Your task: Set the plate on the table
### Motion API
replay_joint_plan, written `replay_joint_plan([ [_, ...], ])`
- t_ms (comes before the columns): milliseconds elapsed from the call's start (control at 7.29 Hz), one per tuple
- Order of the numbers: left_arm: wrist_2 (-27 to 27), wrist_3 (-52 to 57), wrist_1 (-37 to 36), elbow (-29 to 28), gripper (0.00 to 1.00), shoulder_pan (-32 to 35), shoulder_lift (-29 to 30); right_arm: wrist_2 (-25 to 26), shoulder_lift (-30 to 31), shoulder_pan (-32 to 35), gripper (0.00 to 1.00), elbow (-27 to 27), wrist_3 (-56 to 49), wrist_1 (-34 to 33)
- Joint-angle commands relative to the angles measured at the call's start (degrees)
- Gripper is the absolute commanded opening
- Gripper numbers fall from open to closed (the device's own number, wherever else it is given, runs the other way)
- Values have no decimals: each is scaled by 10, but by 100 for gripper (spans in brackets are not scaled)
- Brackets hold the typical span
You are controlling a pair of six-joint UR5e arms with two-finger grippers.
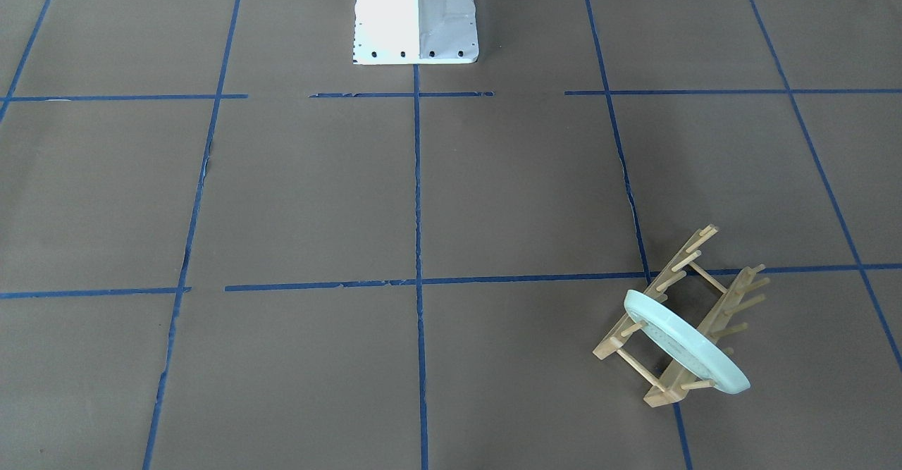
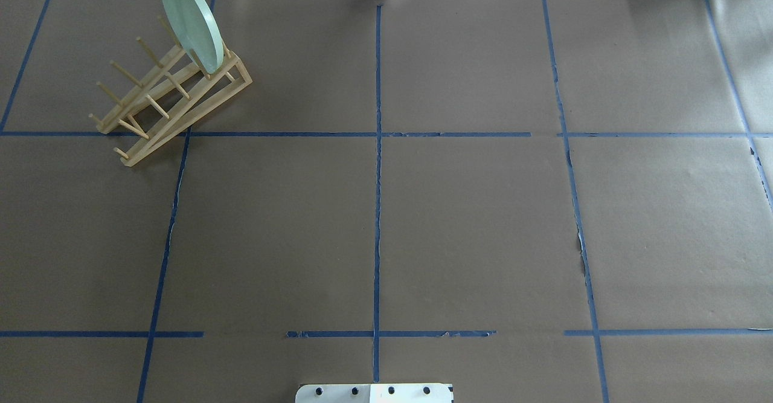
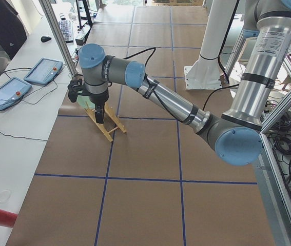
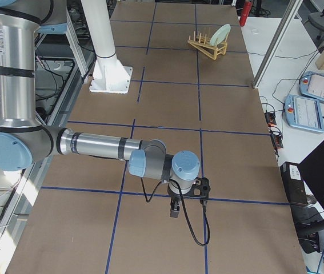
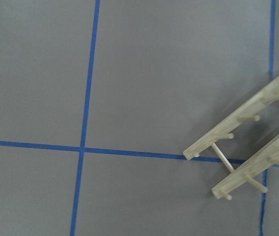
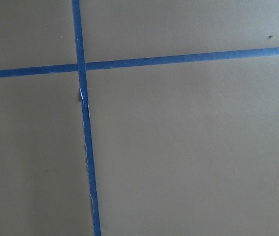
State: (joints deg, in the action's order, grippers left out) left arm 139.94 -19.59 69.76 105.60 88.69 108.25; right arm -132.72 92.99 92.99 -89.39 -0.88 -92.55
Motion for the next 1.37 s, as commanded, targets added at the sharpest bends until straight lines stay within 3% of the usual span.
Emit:
replay_joint_plan([
  [0,32,-149,53,4,100,-20,36,0,0,0,100,0,0,0],
  [275,49,-243,205,-14,100,-61,29,0,0,0,100,0,0,0],
  [549,47,-309,300,-63,100,-113,36,0,0,0,100,0,0,0],
  [824,44,-497,448,-86,100,-158,36,0,0,0,100,0,0,0],
  [1098,39,-612,573,-128,100,-168,36,0,0,0,100,0,0,0],
  [1235,-15,-702,661,-156,100,-175,37,0,0,0,100,0,0,0],
])
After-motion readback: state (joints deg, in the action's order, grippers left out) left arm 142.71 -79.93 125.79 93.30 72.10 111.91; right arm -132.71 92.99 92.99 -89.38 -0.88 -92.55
